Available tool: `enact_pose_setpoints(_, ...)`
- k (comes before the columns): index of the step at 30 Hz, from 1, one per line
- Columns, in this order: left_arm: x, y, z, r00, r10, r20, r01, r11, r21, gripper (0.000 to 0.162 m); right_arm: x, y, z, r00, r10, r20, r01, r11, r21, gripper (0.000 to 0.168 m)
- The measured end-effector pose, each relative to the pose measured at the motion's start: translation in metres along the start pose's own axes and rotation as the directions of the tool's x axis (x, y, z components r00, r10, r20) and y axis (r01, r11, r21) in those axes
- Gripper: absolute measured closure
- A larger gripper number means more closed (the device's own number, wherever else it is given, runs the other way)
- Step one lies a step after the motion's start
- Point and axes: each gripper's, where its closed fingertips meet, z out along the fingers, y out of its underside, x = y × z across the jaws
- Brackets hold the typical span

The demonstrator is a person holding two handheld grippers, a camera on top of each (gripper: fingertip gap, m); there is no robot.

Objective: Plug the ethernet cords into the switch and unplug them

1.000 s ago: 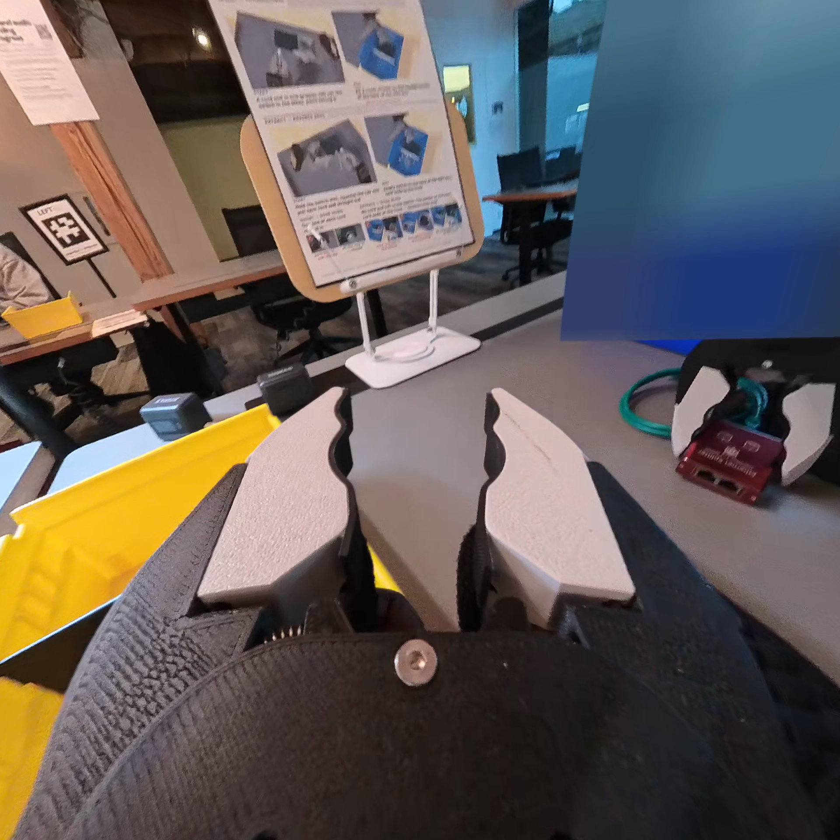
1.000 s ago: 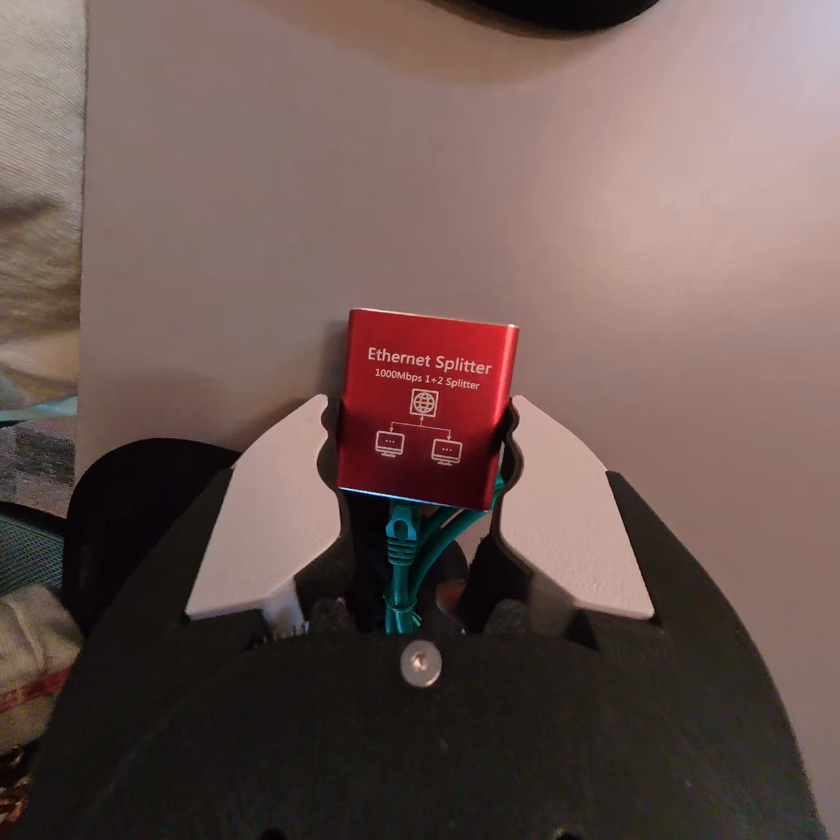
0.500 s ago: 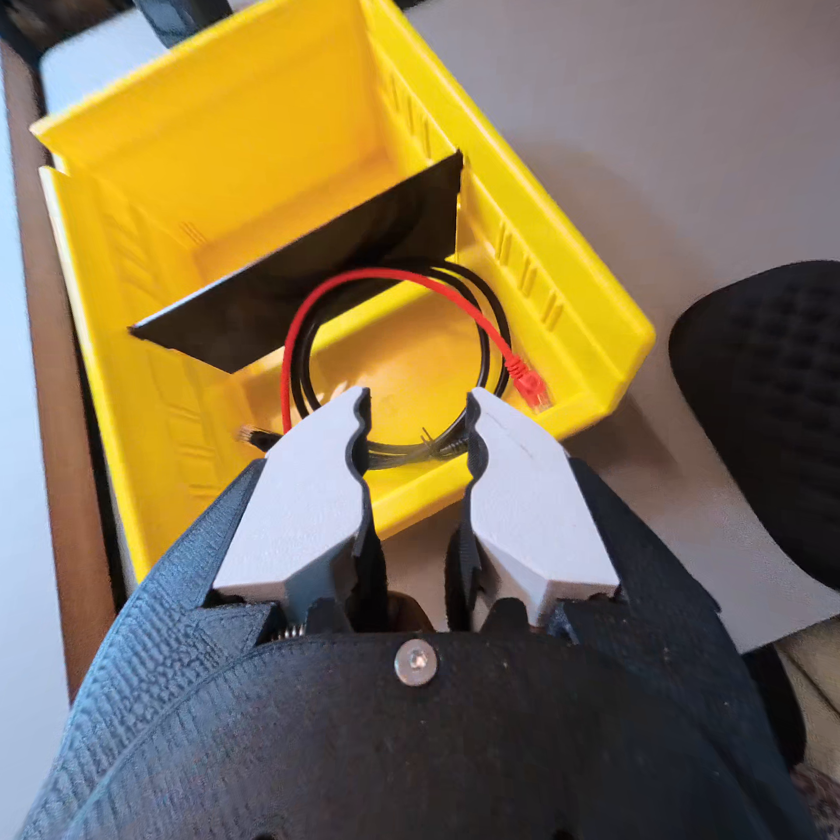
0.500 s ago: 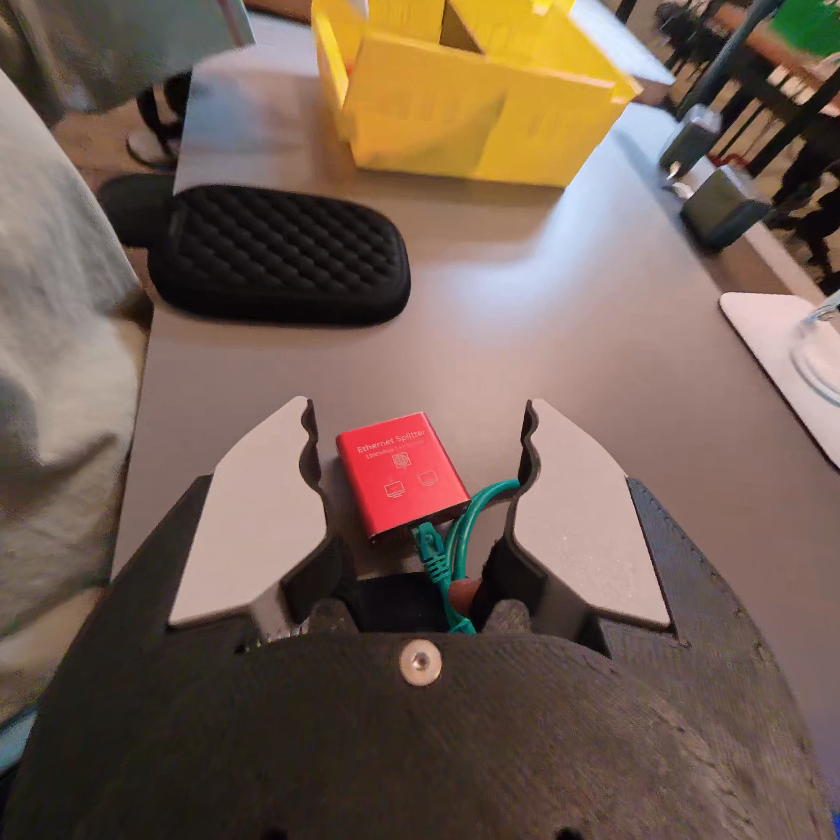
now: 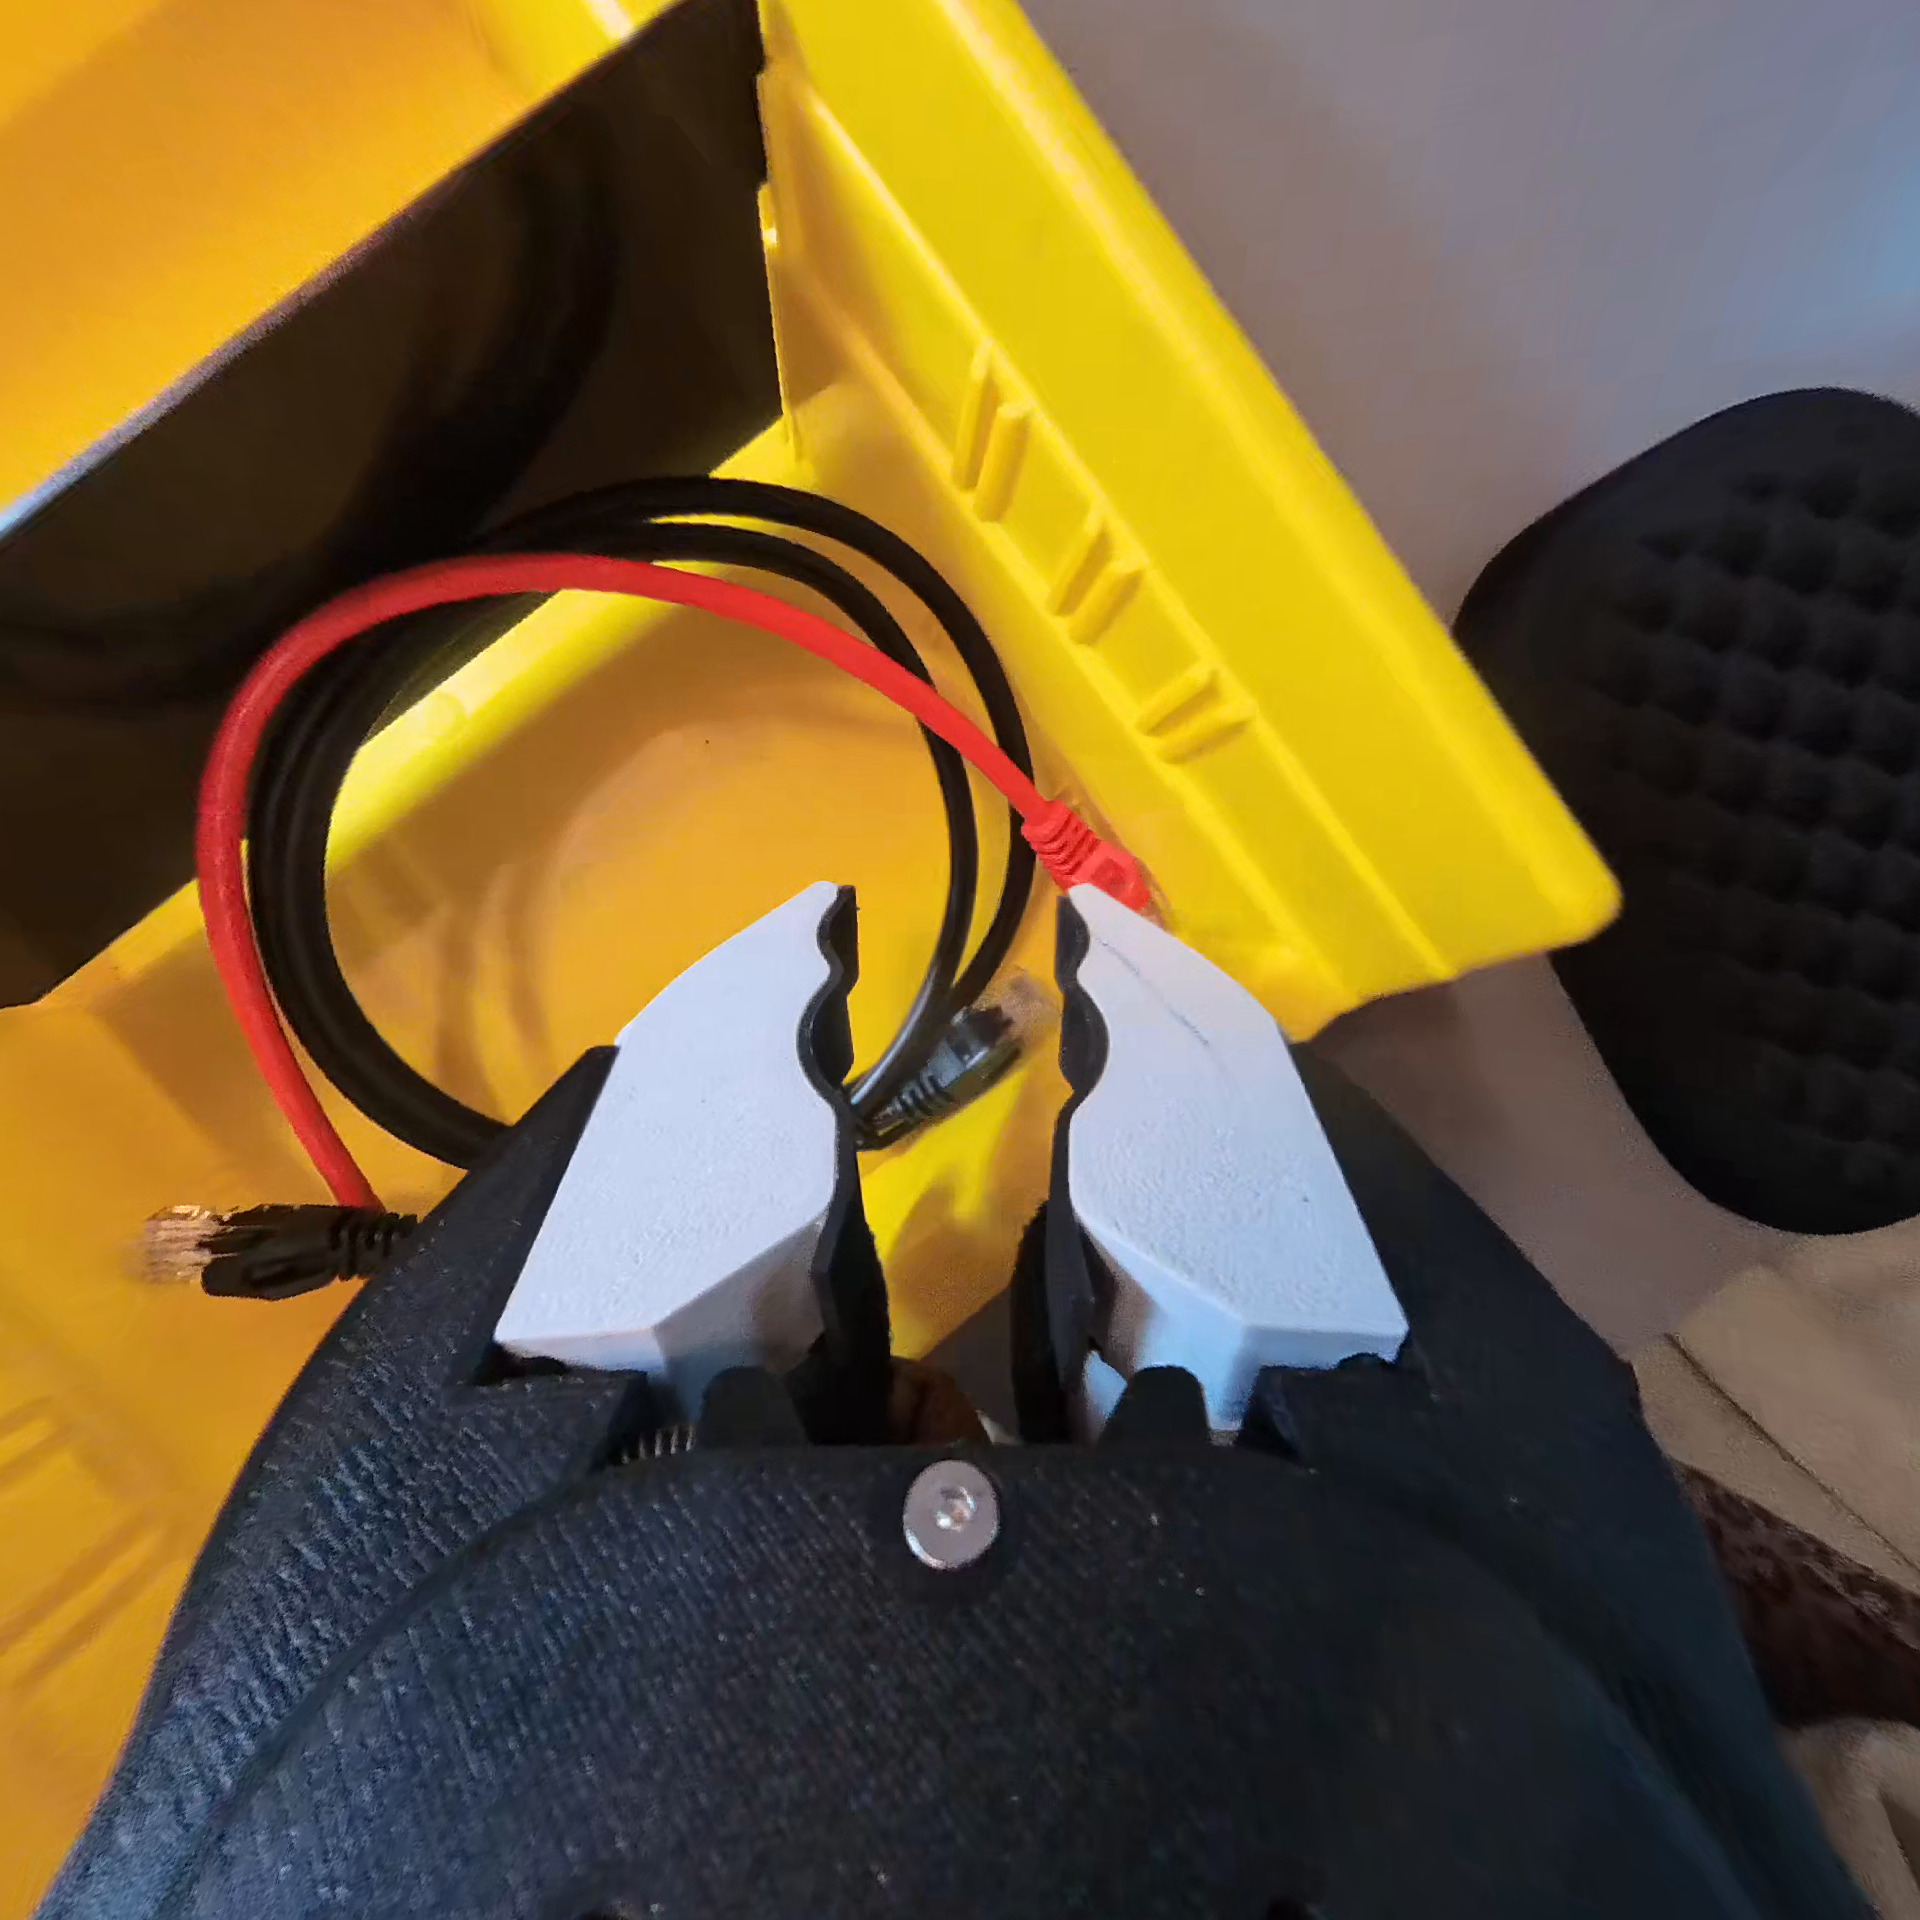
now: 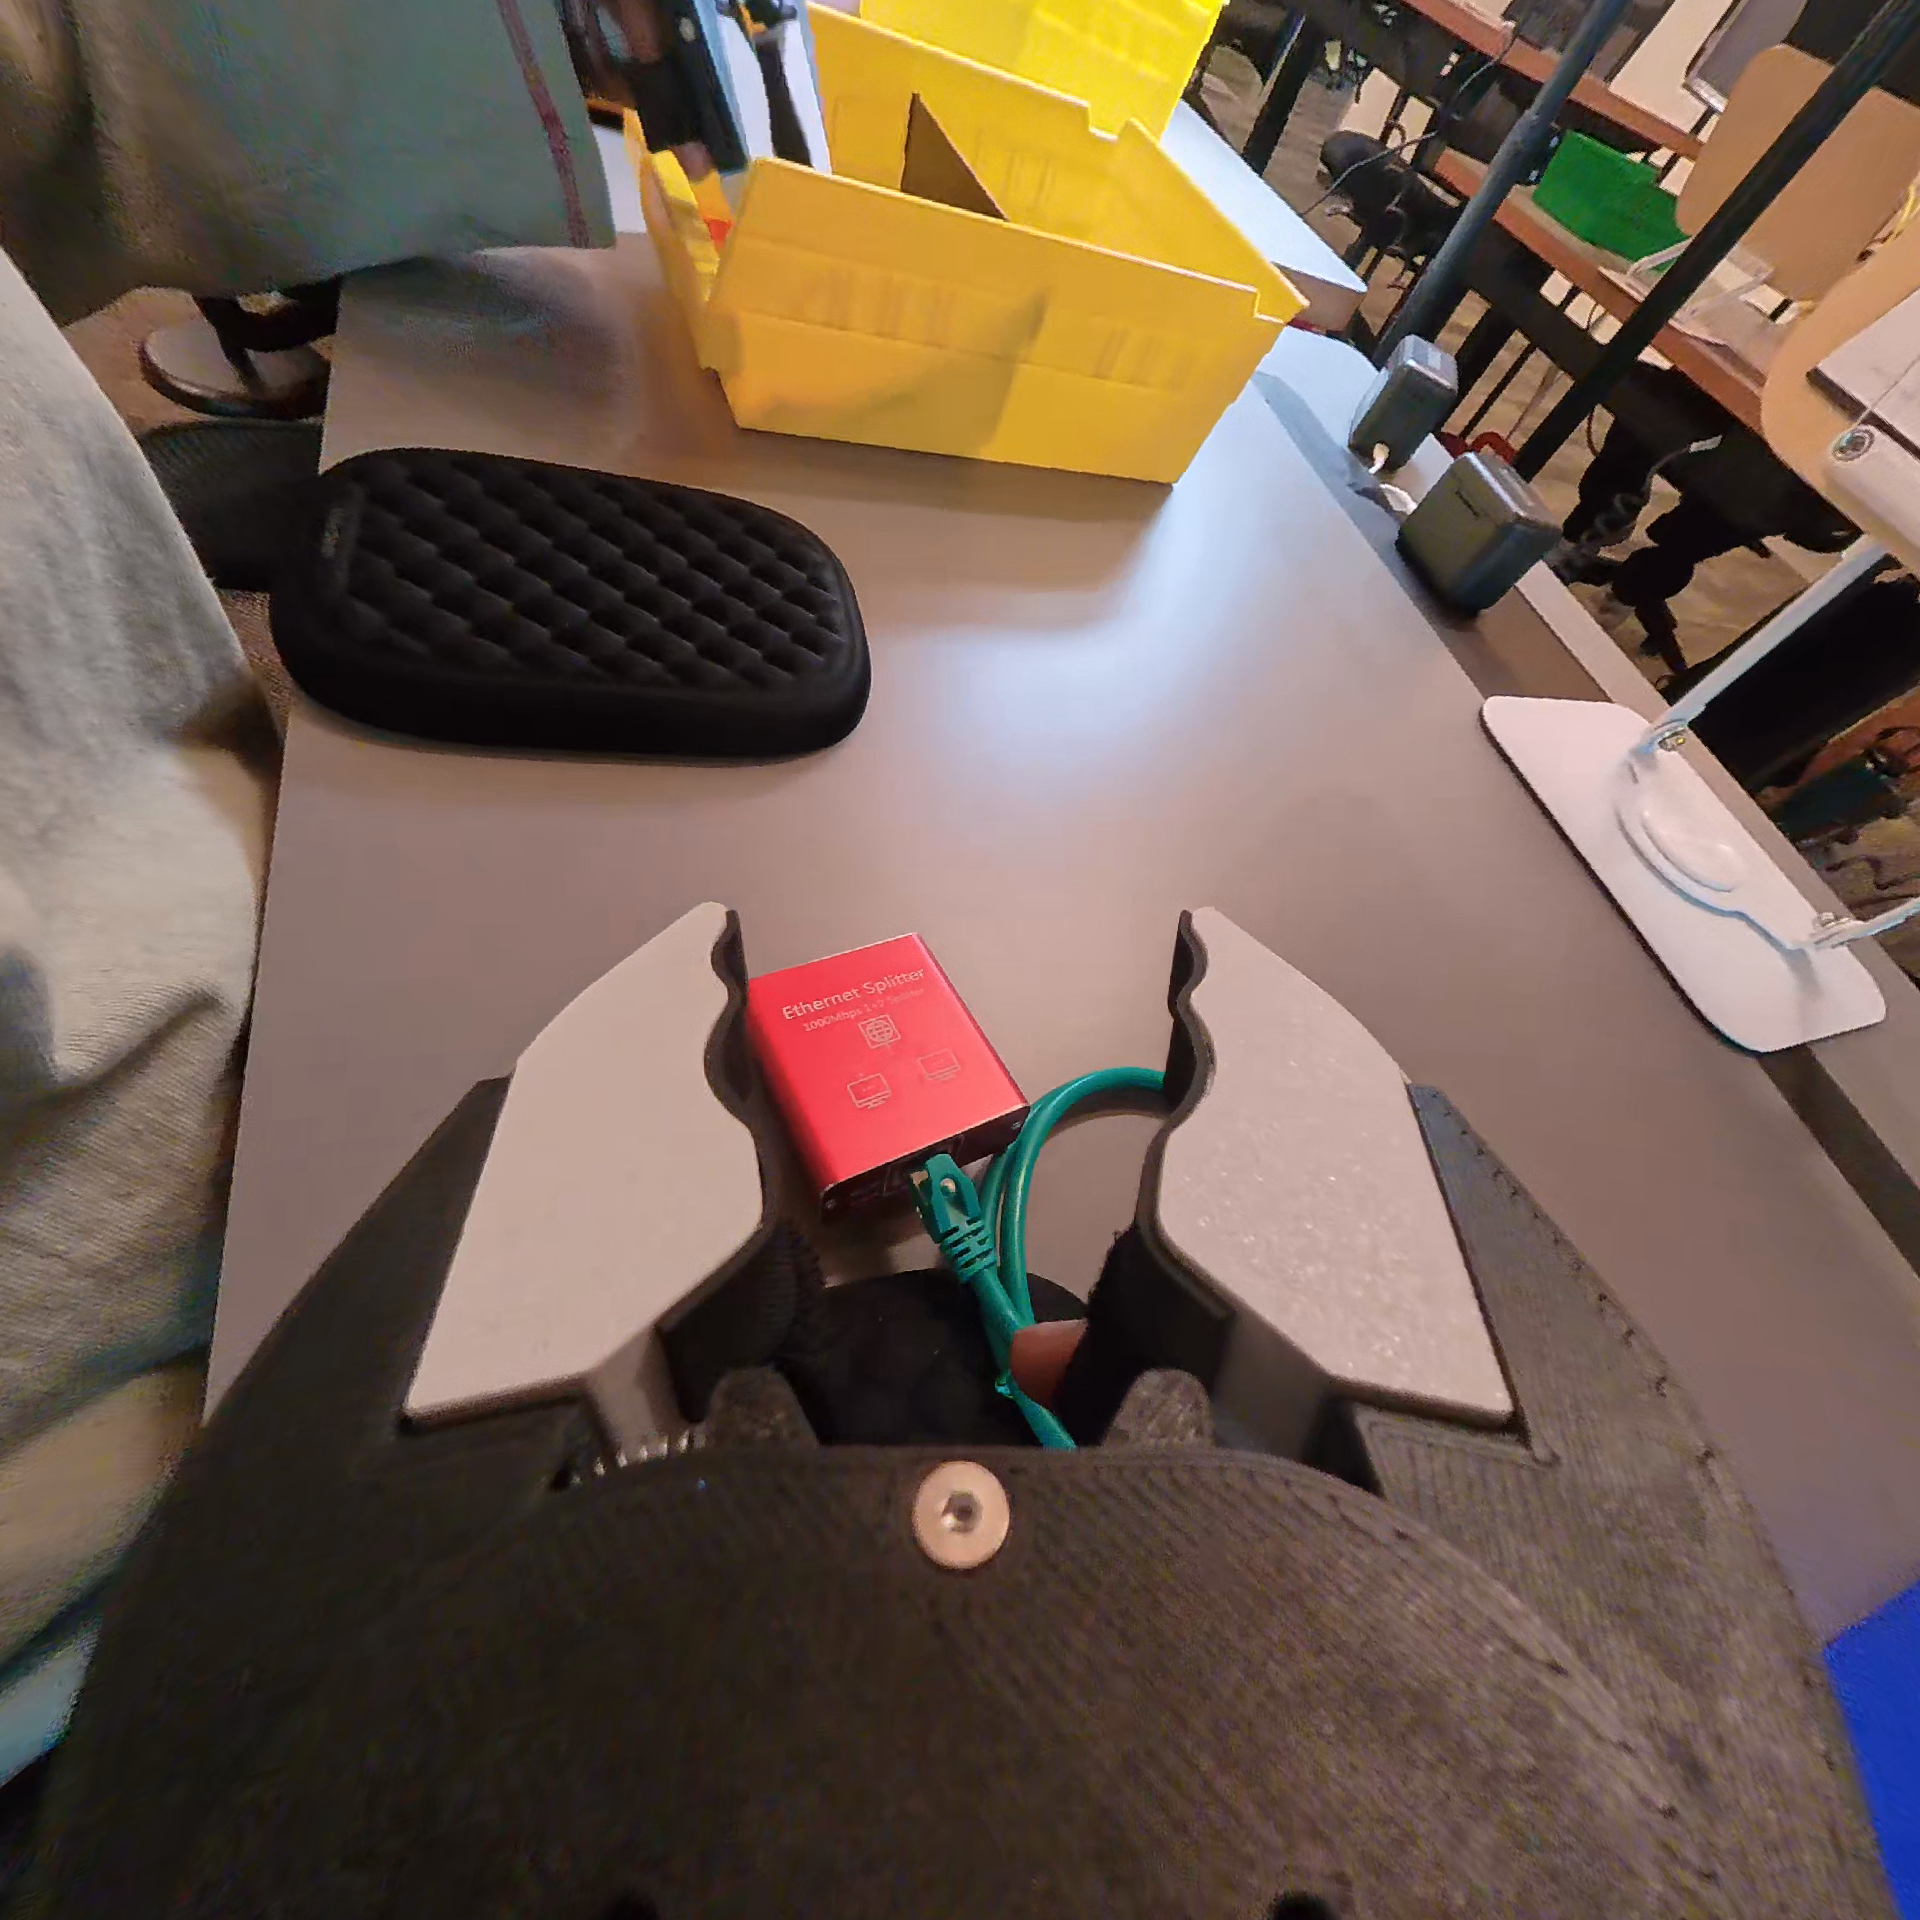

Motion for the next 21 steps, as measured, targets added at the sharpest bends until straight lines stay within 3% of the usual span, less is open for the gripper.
enact_pose_setpoints(4,0.000,0.007,0.012,0.999,-0.011,-0.032,0.009,0.998,-0.059,0.134,0.000,0.002,0.001,1.000,-0.001,-0.010,0.001,1.000,-0.008,0.090)
enact_pose_setpoints(8,0.001,0.008,0.015,0.998,-0.018,-0.058,0.015,0.999,-0.049,0.156,0.001,0.003,-0.001,1.000,-0.006,-0.020,0.006,1.000,-0.017,0.091)
enact_pose_setpoints(10,0.003,-0.001,0.011,0.996,-0.035,-0.076,0.037,0.999,0.020,0.150,0.002,0.004,-0.003,1.000,-0.009,-0.027,0.008,1.000,-0.029,0.091)
enact_pose_setpoints(12,0.002,-0.010,0.009,0.994,-0.075,-0.083,0.081,0.995,0.061,0.133,0.004,0.006,-0.005,0.999,-0.015,-0.039,0.014,0.999,-0.042,0.092)
enact_pose_setpoints(15,-0.007,-0.019,0.013,0.990,-0.132,-0.048,0.135,0.988,0.076,0.126,0.007,0.007,-0.006,0.999,-0.024,-0.048,0.021,0.998,-0.057,0.093)
enact_pose_setpoints(18,-0.007,-0.031,0.017,0.981,-0.172,-0.086,0.181,0.977,0.112,0.126,0.010,0.006,-0.006,0.998,-0.036,-0.058,0.032,0.997,-0.071,0.093)
enact_pose_setpoints(21,-0.007,-0.039,0.021,0.973,-0.193,-0.126,0.212,0.965,0.154,0.139,0.012,0.004,-0.006,0.996,-0.056,-0.072,0.049,0.995,-0.088,0.093)
